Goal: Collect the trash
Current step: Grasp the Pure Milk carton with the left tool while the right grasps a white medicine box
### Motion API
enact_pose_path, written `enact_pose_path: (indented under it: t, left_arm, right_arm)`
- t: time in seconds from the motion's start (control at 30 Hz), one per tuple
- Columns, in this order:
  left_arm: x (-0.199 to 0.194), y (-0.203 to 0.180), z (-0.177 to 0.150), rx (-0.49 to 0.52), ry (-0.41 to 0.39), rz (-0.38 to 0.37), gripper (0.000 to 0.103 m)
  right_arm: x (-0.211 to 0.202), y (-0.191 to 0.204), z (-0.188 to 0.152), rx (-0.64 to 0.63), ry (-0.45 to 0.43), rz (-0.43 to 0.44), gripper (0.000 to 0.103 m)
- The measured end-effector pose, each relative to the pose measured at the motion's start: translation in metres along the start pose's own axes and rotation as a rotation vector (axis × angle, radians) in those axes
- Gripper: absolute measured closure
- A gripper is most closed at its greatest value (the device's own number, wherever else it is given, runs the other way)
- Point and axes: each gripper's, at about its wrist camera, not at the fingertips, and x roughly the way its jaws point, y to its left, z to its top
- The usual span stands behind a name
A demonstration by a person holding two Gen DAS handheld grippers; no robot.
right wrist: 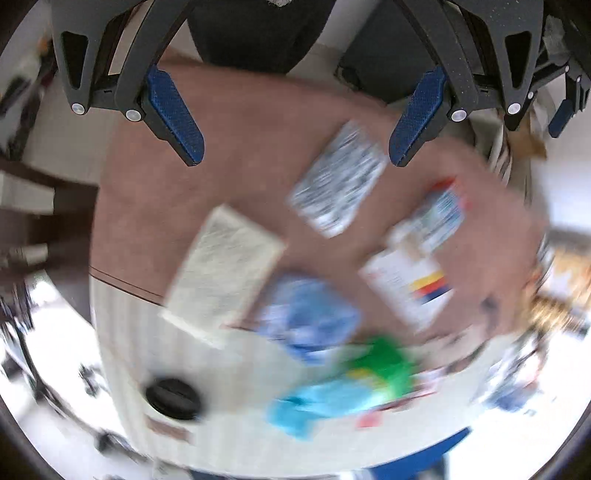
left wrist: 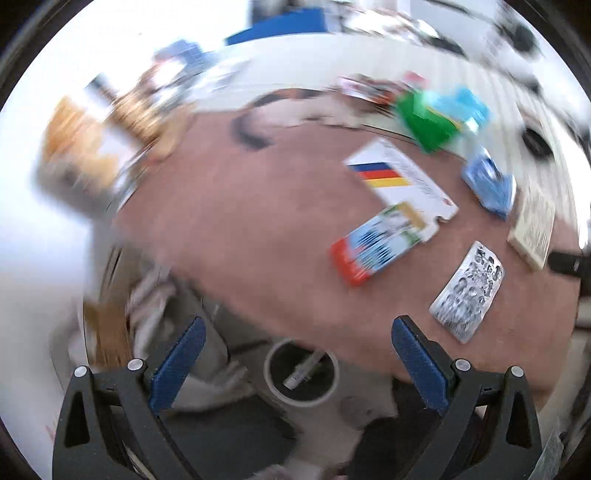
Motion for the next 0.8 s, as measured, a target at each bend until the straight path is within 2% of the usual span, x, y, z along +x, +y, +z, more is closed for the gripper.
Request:
enact_pose_path:
  t: [0.17, 0.33, 0.43, 0.5, 0.53, 0.6, 0.63, 0.73, 0.8]
  left_arm:
    - [0.060, -0.041, 0.052, 0.225, 0.115, 0.007, 0.000]
    - [0.098, -0.060, 0.070, 0.371, 0.191, -0.010, 0.001]
    - [0.110, -0.068, 0.076, 0.417, 0.216, -0.028, 0.002]
    - [0.115, -0.070, 0.078, 0.431, 0.228, -0.043, 0.017]
    - [0.116, -0.070, 0.078, 0.430, 0.235, -0.049, 0.022]
    - [0.120, -0.069, 0.078, 0.412, 0.257, -0.067, 0.042]
    - [0.122, -0.066, 0.078, 0.387, 0.274, -0.078, 0.046]
    - [0.123, -0.050, 0.076, 0.237, 0.313, -0.135, 0.045]
    - [0.124, -0.033, 0.072, 0.069, 0.352, -0.188, 0.045]
  right_arm:
    - [0.038, -0.053, 0.044, 0.140, 0.047, -0.031, 0.002]
    - [0.068, -0.080, 0.069, 0.224, 0.090, -0.041, 0.002]
    - [0.085, -0.083, 0.081, 0.258, 0.103, -0.038, 0.002]
    - [0.091, -0.082, 0.085, 0.270, 0.103, -0.033, 0.002]
    - [0.093, -0.081, 0.086, 0.269, 0.100, -0.039, 0.002]
    - [0.095, -0.078, 0.087, 0.255, 0.087, -0.053, 0.017]
    - [0.095, -0.076, 0.087, 0.234, 0.088, -0.076, 0.022]
    - [0.093, -0.072, 0.081, 0.144, 0.096, -0.111, 0.023]
    - [0.093, -0.068, 0.075, 0.076, 0.116, -0.137, 0.023]
